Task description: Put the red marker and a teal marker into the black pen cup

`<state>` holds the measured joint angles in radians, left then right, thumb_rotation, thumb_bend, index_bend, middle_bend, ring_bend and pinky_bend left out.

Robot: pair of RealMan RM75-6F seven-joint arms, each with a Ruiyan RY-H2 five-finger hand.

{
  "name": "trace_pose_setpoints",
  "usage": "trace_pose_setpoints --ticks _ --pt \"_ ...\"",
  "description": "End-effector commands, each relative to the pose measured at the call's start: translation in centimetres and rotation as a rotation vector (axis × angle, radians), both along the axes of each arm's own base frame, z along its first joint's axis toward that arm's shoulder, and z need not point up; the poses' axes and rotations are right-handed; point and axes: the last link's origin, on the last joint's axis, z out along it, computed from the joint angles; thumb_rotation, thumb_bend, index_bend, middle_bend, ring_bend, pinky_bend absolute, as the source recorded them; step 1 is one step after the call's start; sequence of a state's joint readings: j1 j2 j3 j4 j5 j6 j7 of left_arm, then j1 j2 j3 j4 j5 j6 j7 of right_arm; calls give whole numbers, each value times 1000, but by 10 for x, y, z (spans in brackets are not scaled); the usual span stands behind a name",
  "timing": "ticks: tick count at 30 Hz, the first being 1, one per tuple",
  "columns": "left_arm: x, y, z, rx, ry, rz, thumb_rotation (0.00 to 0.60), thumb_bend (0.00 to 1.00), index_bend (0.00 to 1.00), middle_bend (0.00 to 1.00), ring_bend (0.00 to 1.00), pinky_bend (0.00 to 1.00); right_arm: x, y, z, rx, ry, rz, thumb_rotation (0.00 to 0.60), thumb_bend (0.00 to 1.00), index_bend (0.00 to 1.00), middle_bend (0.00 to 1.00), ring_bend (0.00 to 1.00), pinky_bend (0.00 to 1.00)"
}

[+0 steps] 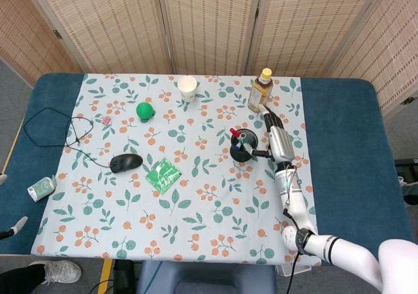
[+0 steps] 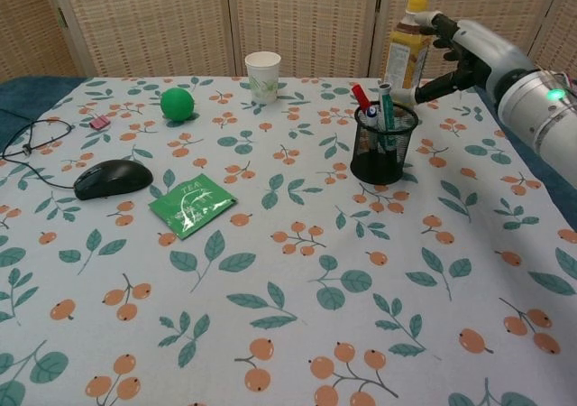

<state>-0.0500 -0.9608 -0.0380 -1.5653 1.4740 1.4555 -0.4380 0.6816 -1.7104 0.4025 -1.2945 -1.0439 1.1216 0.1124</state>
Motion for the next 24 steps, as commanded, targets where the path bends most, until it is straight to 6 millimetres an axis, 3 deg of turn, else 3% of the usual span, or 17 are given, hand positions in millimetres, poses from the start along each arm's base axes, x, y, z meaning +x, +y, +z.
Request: trace_pose_setpoints --ticks 1,5,11,17,24 --pt "1 1 -2 -1 7 -4 600 270 0 80 41 218 -9 18 28 -63 8 27 600 210 0 0 0 0" --pt "4 0 -3 3 21 -7 600 270 0 80 41 218 -20 48 67 -117 115 74 600 209 0 0 0 0" --pt "7 -2 -3 28 47 -7 600 270 0 81 41 218 -58 107 115 -35 407 34 600 209 0 0 0 0" --pt "15 -1 -12 25 85 -37 600 270 0 80 41 218 -110 154 126 -9 577 -96 600 209 0 0 0 0" --pt "26 -2 -26 9 141 -85 600 270 0 81 41 218 -160 180 133 -9 631 -231 600 223 0 0 0 0"
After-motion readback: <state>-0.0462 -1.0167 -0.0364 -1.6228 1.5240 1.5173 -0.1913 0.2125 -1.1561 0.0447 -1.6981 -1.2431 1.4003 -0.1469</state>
